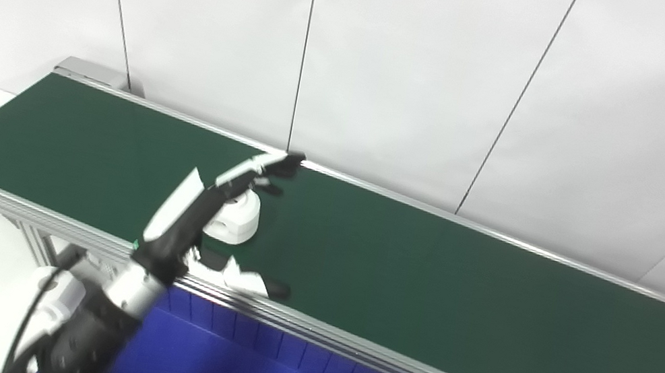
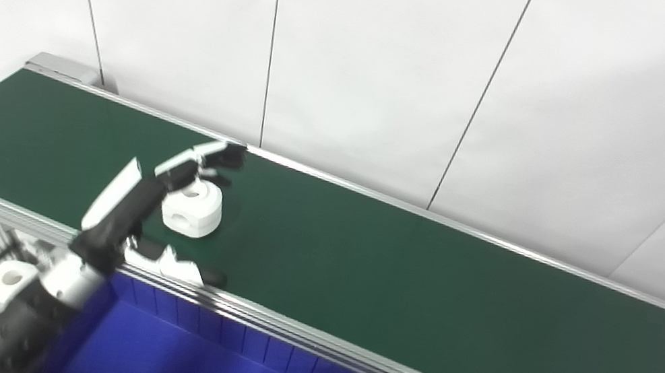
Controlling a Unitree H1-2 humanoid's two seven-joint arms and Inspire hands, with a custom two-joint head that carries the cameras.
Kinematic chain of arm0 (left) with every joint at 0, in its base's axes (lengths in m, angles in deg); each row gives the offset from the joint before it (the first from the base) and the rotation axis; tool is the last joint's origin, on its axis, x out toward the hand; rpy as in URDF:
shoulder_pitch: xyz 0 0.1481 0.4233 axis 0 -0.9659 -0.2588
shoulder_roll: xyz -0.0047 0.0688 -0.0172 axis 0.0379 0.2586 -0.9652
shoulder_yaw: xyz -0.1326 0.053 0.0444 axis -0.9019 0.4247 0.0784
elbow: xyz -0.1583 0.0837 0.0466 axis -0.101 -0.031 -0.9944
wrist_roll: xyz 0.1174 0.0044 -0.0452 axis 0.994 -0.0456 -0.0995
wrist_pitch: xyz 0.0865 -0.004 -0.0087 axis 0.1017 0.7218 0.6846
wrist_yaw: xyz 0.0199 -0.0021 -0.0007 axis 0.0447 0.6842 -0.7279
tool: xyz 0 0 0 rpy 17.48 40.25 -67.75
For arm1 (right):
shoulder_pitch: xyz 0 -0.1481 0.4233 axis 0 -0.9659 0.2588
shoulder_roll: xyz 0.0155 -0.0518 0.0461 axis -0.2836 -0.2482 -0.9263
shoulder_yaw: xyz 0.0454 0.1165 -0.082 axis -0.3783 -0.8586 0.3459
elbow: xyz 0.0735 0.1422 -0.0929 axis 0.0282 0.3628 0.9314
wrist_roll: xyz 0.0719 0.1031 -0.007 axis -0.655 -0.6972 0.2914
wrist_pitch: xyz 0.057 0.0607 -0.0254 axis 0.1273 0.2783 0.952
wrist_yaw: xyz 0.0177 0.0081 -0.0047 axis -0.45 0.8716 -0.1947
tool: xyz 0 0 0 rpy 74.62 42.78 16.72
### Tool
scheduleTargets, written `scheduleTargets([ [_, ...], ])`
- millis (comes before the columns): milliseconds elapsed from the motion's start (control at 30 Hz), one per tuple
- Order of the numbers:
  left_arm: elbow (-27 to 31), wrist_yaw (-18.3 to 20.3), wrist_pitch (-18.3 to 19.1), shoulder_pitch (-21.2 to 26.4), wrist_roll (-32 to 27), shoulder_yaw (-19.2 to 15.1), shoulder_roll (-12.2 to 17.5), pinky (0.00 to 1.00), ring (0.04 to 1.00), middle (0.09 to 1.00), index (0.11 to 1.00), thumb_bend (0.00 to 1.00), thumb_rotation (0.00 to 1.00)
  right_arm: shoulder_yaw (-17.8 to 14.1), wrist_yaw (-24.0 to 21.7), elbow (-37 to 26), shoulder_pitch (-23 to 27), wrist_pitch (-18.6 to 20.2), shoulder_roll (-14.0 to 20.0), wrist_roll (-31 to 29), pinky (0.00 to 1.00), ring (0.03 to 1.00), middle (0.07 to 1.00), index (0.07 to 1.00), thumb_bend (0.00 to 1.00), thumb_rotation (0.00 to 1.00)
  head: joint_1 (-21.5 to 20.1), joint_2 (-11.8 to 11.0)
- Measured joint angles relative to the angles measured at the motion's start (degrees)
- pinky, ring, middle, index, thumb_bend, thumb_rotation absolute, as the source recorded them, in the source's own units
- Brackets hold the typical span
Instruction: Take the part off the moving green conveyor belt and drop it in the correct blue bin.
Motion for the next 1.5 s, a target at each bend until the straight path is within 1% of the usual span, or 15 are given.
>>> scheduleTargets([
  [67,-4.24,0.97,0.16,2.78,0.49,-0.94,0.7,0.73,0.828,0.861,0.866,0.74,0.3,0.91,1.66,-0.93,0.06,0.0,0.25,0.41,0.75,0.786,0.812,0.862,0.77,0.31,0.17,0.26],
  [133,-9.71,1.23,-1.38,5.38,1.31,-1.37,0.99,0.73,0.825,0.853,0.857,0.74,0.31,2.13,3.18,-1.27,0.34,0.0,0.75,0.98,0.77,0.794,0.817,0.871,0.75,0.32,0.0,0.53],
  [200,-13.86,1.44,-2.86,7.0,2.47,-1.48,0.98,0.78,0.844,0.86,0.862,0.75,0.34,3.25,4.23,-1.36,0.55,0.0,1.16,1.23,0.76,0.806,0.816,0.871,0.77,0.37,-0.35,0.97],
  [300,-19.12,2.17,-4.04,8.95,5.35,-0.89,0.99,0.84,0.871,0.879,0.877,0.75,0.33,4.37,6.1,-1.37,0.63,0.0,1.33,1.44,0.76,0.808,0.812,0.867,0.79,0.44,-0.79,0.88],
  [533,-32.8,2.08,-5.82,15.65,13.94,1.38,1.15,0.81,0.874,0.891,0.878,0.78,0.31,6.67,9.73,-0.5,2.18,0.0,1.63,1.71,0.75,0.798,0.798,0.85,0.78,0.43,-1.23,0.27],
  [700,-39.28,1.5,-5.3,18.23,16.95,2.39,0.99,0.87,0.949,0.943,0.915,0.8,0.37,8.09,11.64,0.75,2.69,0.0,2.43,1.79,0.74,0.797,0.794,0.848,0.79,0.43,-1.14,0.27],
  [800,-42.03,0.3,-4.13,18.99,20.34,3.9,1.04,0.99,0.952,0.927,0.927,0.8,0.34,8.67,12.42,0.88,2.7,0.0,2.88,1.77,0.75,0.8,0.795,0.849,0.79,0.43,-0.97,0.09],
  [967,-46.26,-3.61,-4.14,20.16,26.66,7.75,1.0,1.0,0.961,0.926,0.917,0.82,0.25,9.12,12.68,0.88,3.06,0.0,3.26,1.52,0.75,0.798,0.796,0.847,0.79,0.43,-0.7,0.09],
  [1100,-47.69,-5.11,-3.75,20.98,29.66,9.57,0.98,1.0,0.949,0.921,0.901,0.81,0.15,9.39,12.77,0.88,3.04,0.0,3.26,1.47,0.75,0.801,0.792,0.85,0.77,0.41,-0.53,0.35],
  [1133,-47.95,-5.34,-3.54,21.23,30.09,10.01,0.98,0.99,0.941,0.912,0.892,0.8,0.1,9.43,12.82,0.88,3.04,-0.01,3.27,1.39,0.75,0.805,0.794,0.853,0.77,0.42,-0.53,0.36],
  [1200,-48.0,-5.46,-3.15,21.45,30.98,10.57,0.95,0.99,0.936,0.908,0.887,0.8,0.07,9.55,13.2,0.88,3.03,0.0,3.27,1.39,0.74,0.807,0.795,0.854,0.76,0.42,-0.53,0.44],
  [1333,-49.71,-6.17,-3.14,21.48,30.62,10.54,-0.11,0.79,0.835,0.843,0.831,0.74,0.01,9.89,13.76,0.88,3.01,-0.01,3.31,1.52,0.74,0.804,0.794,0.854,0.76,0.42,-0.53,0.71],
  [1367,-50.58,-6.67,-3.7,21.48,30.01,10.19,-0.65,0.71,0.775,0.8,0.788,0.71,0.0,9.92,13.78,0.87,3.02,0.0,3.31,1.52,0.73,0.8,0.793,0.851,0.75,0.42,-0.53,0.71],
  [1433,-52.57,-8.55,-5.57,21.42,28.73,9.43,-1.74,0.61,0.678,0.717,0.715,0.64,0.0,9.96,13.92,0.87,3.02,-0.01,3.31,1.51,0.73,0.799,0.795,0.851,0.75,0.41,-0.61,0.97],
  [1500,-53.52,-10.71,-6.99,21.4,26.35,8.91,-2.78,0.58,0.642,0.685,0.689,0.61,0.0,10.04,14.11,0.87,2.99,0.0,3.32,1.5,0.74,0.798,0.795,0.851,0.75,0.41,-0.61,0.97],
])
